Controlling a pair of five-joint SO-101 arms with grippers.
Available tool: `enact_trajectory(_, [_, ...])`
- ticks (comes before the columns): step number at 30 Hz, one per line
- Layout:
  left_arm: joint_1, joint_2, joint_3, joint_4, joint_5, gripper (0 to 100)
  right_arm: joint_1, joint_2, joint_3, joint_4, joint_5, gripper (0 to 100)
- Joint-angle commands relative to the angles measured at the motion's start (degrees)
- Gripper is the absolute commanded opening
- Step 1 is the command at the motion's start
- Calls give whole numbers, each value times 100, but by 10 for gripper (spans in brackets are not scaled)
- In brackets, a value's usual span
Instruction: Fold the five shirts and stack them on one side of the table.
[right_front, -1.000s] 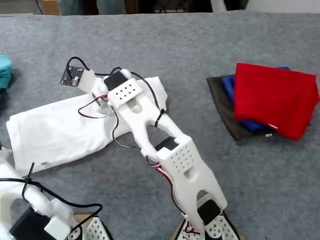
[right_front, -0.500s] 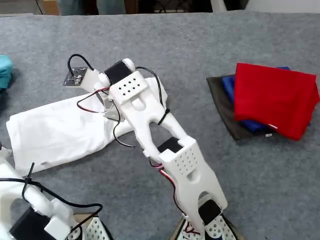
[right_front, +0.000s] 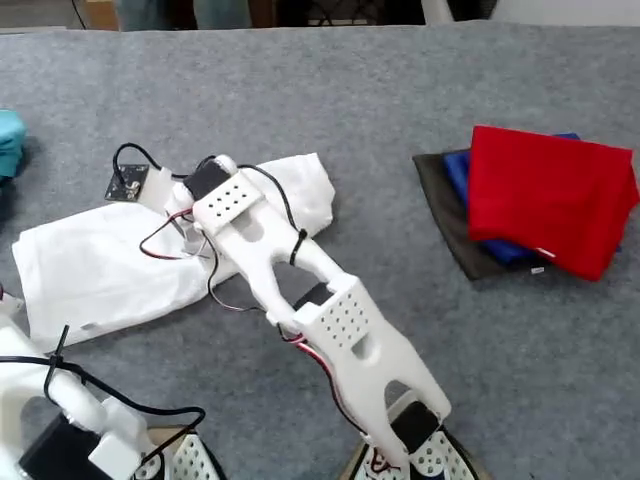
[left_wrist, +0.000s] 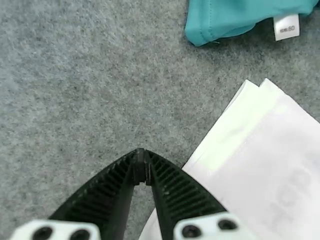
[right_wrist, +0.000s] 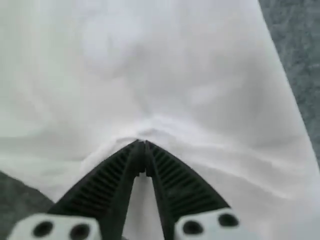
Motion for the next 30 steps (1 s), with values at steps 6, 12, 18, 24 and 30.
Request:
enact_trajectory(6, [119, -176, 4, -70, -79, 33, 141, -242, -1815, 1582, -18, 15])
enact_trajectory(12, [488, -97, -1701, 1503, -185, 111, 536, -514, -3240, 2127, -35, 15])
enact_trajectory(18, [927, 870, -2967, 2734, -193, 157, 659, -1200, -3371, 2136, -44, 15])
enact_trajectory(24, [901, 2734, -4558, 3912, -554, 216, 686, -1798, -3011, 2136, -44, 15])
enact_trajectory(30, [611, 3745, -5675, 4378, -1064, 228, 686, -2211, -1789, 2136, -35, 15])
